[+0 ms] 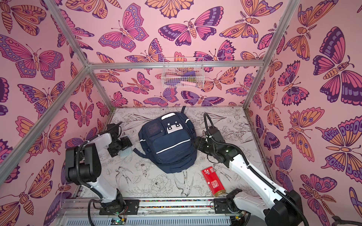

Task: Pack books, pencil case, and school supplies into a backpack
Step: Pick up the calculator from the middle-left of the table.

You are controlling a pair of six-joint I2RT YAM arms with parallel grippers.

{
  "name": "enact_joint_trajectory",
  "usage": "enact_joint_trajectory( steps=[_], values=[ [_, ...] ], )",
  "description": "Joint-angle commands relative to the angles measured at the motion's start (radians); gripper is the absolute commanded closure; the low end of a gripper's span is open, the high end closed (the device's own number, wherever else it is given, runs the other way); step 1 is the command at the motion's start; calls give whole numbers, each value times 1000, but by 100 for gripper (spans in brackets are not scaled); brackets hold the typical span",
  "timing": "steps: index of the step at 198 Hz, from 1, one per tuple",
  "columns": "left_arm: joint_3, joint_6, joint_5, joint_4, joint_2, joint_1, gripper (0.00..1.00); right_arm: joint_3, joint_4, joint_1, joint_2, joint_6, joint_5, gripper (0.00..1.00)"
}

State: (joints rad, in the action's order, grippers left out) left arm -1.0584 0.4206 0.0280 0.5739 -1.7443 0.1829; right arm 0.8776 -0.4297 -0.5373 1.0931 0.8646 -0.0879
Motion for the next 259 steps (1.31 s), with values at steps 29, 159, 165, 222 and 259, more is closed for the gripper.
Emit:
enact_joint_trajectory(
  steps=[29,159,165,222,259],
  values=[
    [-25,-63,68,-13,-36,6,1,-11,43,5,2,14,-31,20],
    [-73,-40,-85,77,-150,-67,6,13,44,5,-18,21,-35,24],
    [-78,-40,-90,85,-155,-69,7,14,42,4,-20,20,-34,24],
    [-118,-39,-96,141,-208,-86,30,20,29,7,-36,13,-21,26],
    [-114,-29,-64,121,-81,-131,50,40,12,7,-29,-4,-36,27]
  ],
)
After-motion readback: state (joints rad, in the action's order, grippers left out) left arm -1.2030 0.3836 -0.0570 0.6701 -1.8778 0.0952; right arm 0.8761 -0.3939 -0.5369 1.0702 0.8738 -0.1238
